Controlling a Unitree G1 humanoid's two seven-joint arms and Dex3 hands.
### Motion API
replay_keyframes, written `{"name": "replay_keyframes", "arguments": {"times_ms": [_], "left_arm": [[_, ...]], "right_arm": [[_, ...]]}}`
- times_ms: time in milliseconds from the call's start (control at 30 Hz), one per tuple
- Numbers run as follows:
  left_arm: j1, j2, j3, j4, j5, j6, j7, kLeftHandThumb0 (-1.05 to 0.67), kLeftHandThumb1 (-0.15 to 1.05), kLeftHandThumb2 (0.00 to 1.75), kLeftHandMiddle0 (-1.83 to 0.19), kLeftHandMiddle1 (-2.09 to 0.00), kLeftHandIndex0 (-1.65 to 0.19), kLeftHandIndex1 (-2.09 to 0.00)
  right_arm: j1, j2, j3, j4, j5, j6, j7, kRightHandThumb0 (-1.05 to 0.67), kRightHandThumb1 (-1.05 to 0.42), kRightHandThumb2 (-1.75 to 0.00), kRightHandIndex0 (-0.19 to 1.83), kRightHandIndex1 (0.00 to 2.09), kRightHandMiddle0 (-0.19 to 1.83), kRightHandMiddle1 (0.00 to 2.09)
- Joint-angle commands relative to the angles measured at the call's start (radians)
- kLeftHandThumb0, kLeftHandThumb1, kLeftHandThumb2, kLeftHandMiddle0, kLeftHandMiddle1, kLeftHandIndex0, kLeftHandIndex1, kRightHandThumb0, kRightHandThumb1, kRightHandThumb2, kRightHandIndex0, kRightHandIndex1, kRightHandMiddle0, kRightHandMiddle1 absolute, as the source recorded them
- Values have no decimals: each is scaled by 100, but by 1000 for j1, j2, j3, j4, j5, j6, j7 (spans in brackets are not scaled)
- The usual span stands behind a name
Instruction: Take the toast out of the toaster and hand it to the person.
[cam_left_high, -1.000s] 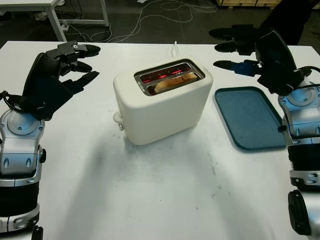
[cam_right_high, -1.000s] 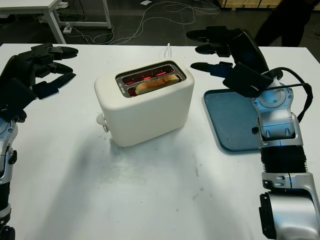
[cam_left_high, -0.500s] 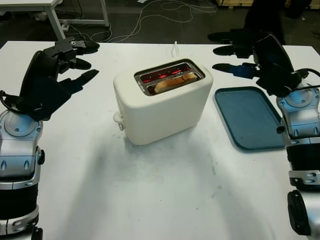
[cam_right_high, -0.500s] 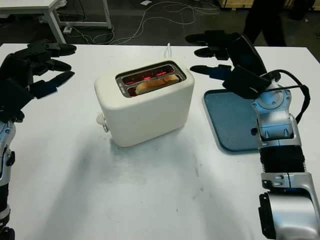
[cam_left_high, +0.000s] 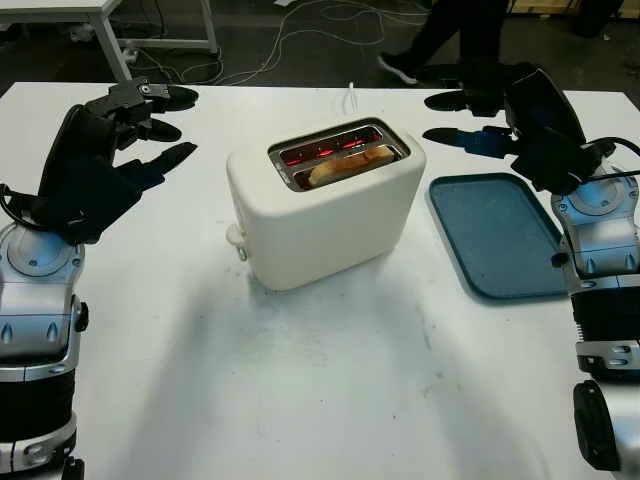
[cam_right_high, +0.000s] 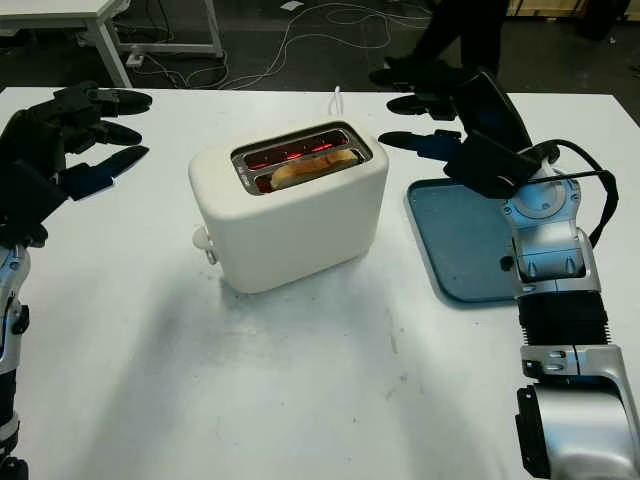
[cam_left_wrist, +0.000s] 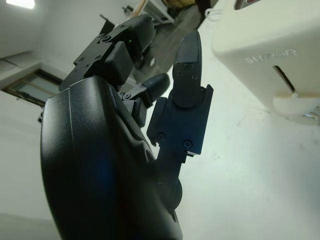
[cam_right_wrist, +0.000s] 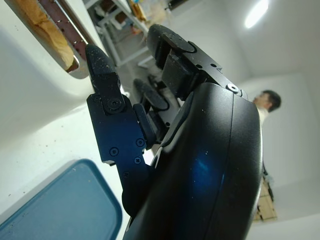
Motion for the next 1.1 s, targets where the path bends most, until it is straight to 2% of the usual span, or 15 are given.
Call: {"name": "replay_keyframes", "arguments": {"times_ms": [0, 600, 900, 1067], "left_arm": [[5, 6, -1, -9, -1, -17, -6, -25, 85, 7, -34, -100, -46, -51], [10, 6, 8, -48, -9, 23, -22, -27, 89, 6, -34, -98, -43, -54], [11, 11, 10, -50, -12, 38, -31, -29, 92, 6, -34, -97, -42, -55], [12, 7, 14, -53, -12, 35, -30, -27, 92, 6, -34, -97, -42, -55]], "right_arm": [[10, 5, 1, -5, -1, -15, -7, -37, -78, 0, 77, 18, 76, 1], [21, 3, 4, -42, -8, 34, -6, -33, -77, 0, 74, 16, 74, 0], [23, 4, 1, -50, 5, 50, 4, -25, -77, 0, 73, 15, 72, 0], [19, 1, 4, -37, -2, 25, 0, -24, -76, 0, 75, 15, 73, 1]]}}
